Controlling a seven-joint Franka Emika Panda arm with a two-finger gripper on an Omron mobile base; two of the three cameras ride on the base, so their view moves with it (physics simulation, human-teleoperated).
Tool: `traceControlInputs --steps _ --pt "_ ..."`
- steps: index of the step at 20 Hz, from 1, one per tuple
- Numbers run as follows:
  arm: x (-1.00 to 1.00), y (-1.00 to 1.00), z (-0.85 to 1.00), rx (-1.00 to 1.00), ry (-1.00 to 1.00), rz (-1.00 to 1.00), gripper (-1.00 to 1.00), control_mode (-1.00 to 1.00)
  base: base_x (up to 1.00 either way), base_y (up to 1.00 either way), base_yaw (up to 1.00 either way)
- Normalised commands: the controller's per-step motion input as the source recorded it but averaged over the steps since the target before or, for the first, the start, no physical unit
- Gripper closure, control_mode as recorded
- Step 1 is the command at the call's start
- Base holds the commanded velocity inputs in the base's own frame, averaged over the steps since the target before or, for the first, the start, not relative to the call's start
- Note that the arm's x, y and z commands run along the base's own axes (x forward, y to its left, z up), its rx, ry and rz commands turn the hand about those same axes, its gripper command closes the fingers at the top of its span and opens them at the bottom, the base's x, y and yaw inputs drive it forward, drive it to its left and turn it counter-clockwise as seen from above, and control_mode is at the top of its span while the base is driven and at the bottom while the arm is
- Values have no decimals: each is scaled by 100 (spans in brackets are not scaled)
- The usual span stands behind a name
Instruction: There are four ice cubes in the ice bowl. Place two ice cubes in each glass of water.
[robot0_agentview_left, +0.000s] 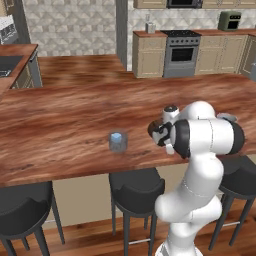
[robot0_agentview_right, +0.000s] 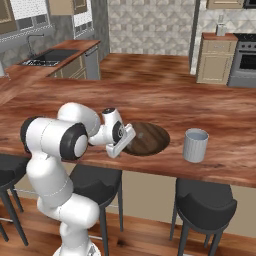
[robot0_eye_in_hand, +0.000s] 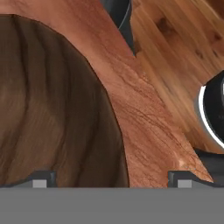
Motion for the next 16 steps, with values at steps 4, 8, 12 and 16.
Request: traceControlInputs --steps 4,8,12,16 --pt "15 -14 -28 0 0 5 -100 -100 0 0 0" --pt "9 -15 -29 0 0 5 -100 -100 0 0 0" --pt "0 -3 -30 0 0 4 100 -100 0 0 0" --pt "3 0 -4 0 1 1 100 -100 0 0 0"
